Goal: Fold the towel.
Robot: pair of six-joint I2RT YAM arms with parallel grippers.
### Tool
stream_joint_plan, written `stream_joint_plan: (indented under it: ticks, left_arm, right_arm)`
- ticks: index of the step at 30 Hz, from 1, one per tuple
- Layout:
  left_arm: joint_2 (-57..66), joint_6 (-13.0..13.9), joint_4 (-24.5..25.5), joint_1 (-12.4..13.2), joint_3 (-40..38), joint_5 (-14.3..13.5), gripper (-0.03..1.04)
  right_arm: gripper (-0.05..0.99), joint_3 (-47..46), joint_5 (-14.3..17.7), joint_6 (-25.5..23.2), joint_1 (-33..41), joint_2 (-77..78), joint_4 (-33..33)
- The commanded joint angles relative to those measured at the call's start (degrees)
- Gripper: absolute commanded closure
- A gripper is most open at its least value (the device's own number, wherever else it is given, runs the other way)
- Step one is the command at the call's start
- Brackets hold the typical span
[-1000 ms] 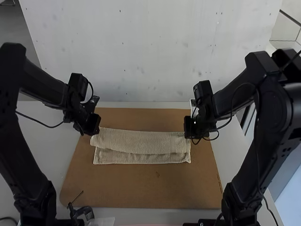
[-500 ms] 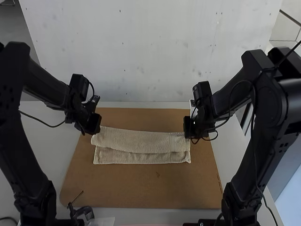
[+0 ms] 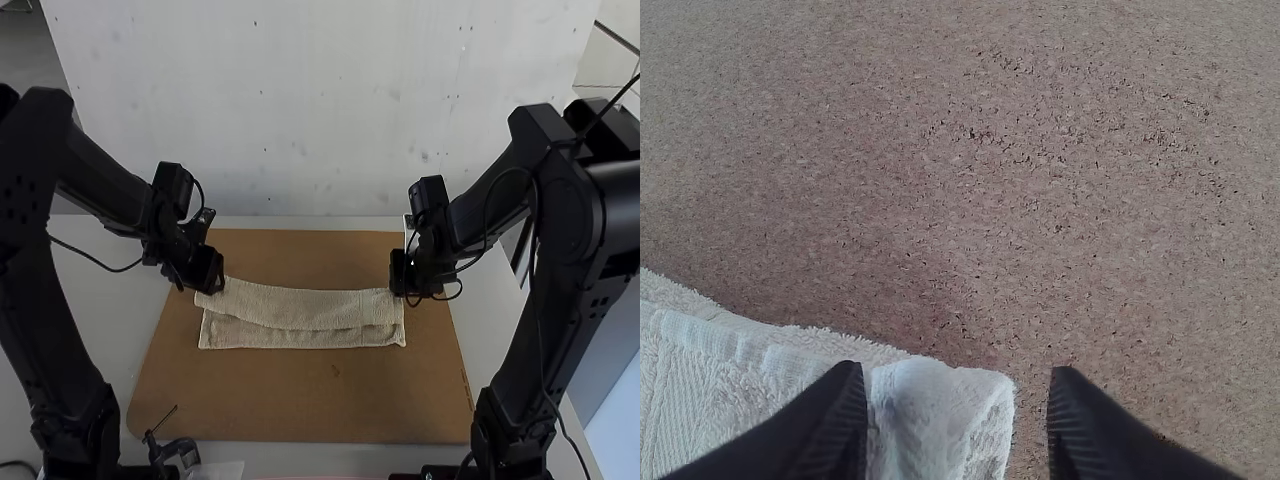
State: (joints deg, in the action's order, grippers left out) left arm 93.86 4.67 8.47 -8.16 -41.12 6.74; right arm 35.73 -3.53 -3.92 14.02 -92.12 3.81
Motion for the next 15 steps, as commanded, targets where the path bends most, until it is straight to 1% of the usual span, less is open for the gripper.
stream_joint_plan:
  ticks: [1,3,4,6,10,15]
  left_arm:
    - [0.18,0.34,0.14,0.34,-1.85,-1.38,0.32]
    - [-0.61,0.43,0.32,0.52,-1.85,-1.73,0.22]
    - [-1.05,0.52,0.32,0.69,-1.85,-2.00,0.21]
    - [-1.93,0.61,0.23,0.78,-1.85,-1.91,0.21]
    - [-2.19,0.69,1.20,0.17,-1.85,-2.00,0.21]
    - [-2.19,0.87,6.12,-0.80,-1.85,-2.17,0.21]
  right_arm:
    - [0.50,1.98,0.89,-0.38,-1.19,-0.08,0.23]
    - [0.50,1.89,0.98,-0.47,-1.36,-0.08,0.32]
    - [0.50,1.98,1.07,-0.56,-1.45,0.01,0.40]
    - [0.50,1.89,1.60,-0.73,-1.45,0.36,0.67]
    - [0.50,1.80,1.95,-0.82,-1.45,0.97,0.58]
    - [0.50,1.89,1.95,-0.65,-2.42,1.94,0.05]
